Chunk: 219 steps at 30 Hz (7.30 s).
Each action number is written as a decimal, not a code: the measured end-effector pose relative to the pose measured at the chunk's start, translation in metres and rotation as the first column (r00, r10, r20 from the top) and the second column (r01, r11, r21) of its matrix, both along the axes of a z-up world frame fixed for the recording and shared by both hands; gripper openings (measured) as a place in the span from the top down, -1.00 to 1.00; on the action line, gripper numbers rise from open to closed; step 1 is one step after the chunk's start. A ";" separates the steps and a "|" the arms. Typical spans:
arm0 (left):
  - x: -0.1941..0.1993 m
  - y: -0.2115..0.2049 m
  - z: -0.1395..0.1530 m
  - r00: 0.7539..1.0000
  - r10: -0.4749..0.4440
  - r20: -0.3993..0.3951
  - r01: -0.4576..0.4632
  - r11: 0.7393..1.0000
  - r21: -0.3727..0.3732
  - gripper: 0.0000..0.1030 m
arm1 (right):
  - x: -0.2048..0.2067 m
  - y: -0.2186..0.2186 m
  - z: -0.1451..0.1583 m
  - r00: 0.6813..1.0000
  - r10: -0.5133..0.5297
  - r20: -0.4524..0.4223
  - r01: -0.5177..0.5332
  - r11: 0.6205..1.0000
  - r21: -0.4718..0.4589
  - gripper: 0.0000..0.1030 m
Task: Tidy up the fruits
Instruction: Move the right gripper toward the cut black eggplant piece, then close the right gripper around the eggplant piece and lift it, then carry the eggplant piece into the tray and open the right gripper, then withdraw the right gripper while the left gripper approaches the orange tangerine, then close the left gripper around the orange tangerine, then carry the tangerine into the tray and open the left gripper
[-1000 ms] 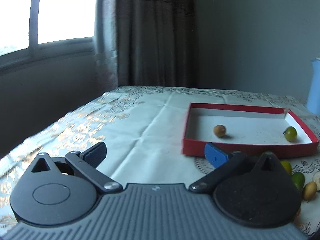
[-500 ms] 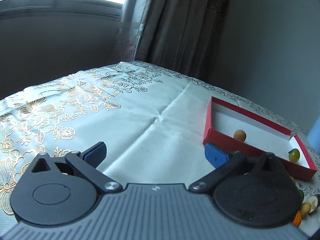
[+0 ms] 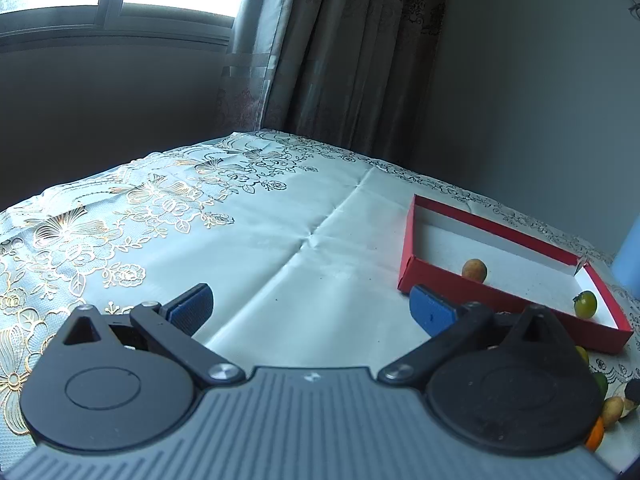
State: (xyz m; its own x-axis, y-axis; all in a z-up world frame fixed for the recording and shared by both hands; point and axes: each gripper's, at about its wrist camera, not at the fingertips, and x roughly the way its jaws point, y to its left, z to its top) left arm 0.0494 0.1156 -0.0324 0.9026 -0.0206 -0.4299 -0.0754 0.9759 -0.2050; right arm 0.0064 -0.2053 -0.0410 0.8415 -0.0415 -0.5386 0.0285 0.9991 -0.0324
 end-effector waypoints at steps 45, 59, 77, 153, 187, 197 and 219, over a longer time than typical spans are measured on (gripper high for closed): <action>0.000 0.003 -0.001 1.000 0.007 -0.012 -0.007 1.000 -0.007 -1.00 | 0.008 0.011 -0.015 0.997 0.050 -0.053 -0.049 0.999 0.020 0.39; 0.001 0.002 -0.001 1.000 0.012 -0.018 -0.012 1.000 -0.009 -1.00 | 0.006 0.006 -0.006 0.999 0.041 -0.016 -0.041 0.998 0.041 0.39; 0.004 0.004 -0.002 0.999 0.013 -0.033 -0.013 1.000 -0.023 -1.00 | 0.054 0.015 0.062 0.990 0.076 0.117 -0.069 0.996 -0.065 0.39; -0.065 -0.150 0.010 0.908 -0.403 -0.110 0.418 0.867 0.272 -0.78 | 0.057 -0.135 0.018 0.929 -0.317 0.191 0.242 0.911 0.333 -0.46; -0.061 -0.171 -0.011 0.875 -0.444 -0.194 0.481 0.842 0.245 0.21 | 0.062 -0.131 0.014 0.935 -0.312 0.170 0.251 0.919 0.303 -0.46; -0.062 -0.168 -0.011 0.878 -0.440 -0.186 0.474 0.852 0.222 0.22 | 0.065 -0.130 0.010 0.937 -0.311 0.161 0.257 0.923 0.286 -0.46; 0.002 -0.119 0.051 0.959 -0.281 -0.026 0.279 0.929 0.243 0.23 | 0.052 -0.083 0.022 0.982 -0.126 0.138 0.084 0.958 0.276 -0.46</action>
